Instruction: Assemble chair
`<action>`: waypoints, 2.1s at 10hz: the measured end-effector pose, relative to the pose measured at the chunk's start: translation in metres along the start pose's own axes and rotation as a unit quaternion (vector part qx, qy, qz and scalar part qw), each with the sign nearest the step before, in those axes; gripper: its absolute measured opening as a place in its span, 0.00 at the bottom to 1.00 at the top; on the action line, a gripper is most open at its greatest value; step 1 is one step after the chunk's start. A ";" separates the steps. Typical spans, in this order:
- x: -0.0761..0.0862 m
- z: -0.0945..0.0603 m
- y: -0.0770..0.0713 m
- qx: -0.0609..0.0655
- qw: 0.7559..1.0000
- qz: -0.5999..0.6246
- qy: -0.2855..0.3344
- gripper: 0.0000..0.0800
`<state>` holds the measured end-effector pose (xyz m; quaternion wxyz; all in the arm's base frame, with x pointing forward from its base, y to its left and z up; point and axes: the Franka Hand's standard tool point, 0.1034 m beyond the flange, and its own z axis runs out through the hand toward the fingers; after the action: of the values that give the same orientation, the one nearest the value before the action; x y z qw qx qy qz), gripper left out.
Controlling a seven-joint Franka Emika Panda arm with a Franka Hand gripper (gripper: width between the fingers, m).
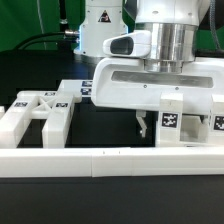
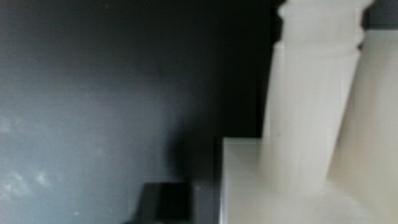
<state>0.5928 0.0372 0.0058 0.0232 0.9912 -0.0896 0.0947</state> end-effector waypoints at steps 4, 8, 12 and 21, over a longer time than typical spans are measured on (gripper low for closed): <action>0.006 -0.010 0.000 0.003 1.000 -0.013 0.007 0.04; 0.022 -0.057 0.013 0.014 0.998 -0.063 -0.012 0.04; 0.018 -0.058 0.017 0.015 0.995 -0.061 -0.072 0.04; -0.003 -0.056 0.043 0.014 0.891 -0.114 -0.439 0.04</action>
Offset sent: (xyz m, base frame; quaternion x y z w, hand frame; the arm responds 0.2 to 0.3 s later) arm -0.0073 -0.0042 0.0198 -0.0064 -0.0087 -0.0408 0.9991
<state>0.5720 -0.0012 0.0610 -0.0215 0.9356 0.0241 -0.3517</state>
